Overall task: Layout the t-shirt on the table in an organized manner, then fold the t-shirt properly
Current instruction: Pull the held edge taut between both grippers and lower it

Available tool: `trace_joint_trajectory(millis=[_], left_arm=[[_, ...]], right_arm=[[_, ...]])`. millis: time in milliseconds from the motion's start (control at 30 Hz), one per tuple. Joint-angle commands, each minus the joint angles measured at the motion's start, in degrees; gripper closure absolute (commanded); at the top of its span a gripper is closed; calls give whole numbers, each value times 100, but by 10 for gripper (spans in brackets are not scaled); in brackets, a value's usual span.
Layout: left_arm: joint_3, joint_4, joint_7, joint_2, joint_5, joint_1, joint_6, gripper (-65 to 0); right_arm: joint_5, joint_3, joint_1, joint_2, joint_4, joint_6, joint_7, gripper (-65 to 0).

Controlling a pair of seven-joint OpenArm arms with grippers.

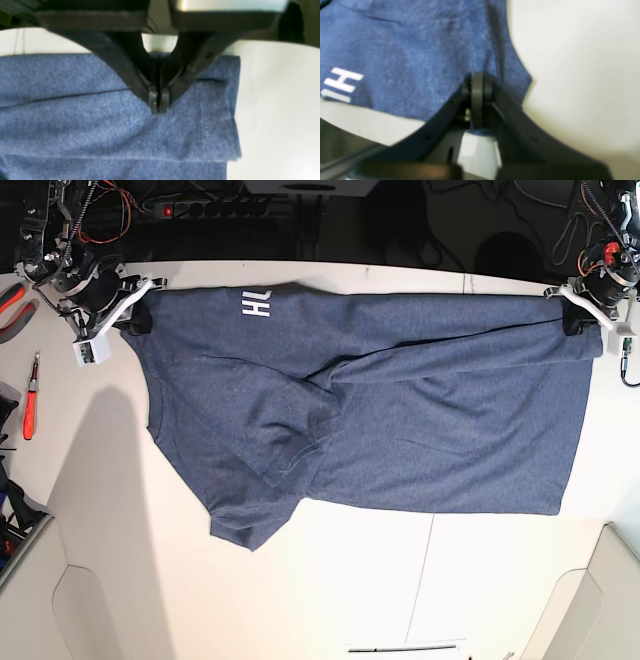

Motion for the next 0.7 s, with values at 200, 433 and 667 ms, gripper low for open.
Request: trace_joint_trajectory(millis=[200, 433, 667], left_arm=[[-664, 11, 286, 11, -323, 109, -365, 0], [-664, 13, 302, 11, -874, 87, -551, 0], [-850, 472, 286, 11, -1080, 79, -614, -77]], right_arm=[[-76, 63, -42, 234, 46, -57, -125, 0], [317, 63, -42, 232, 46, -57, -103, 0], [332, 63, 4, 232, 90, -55, 26, -111]])
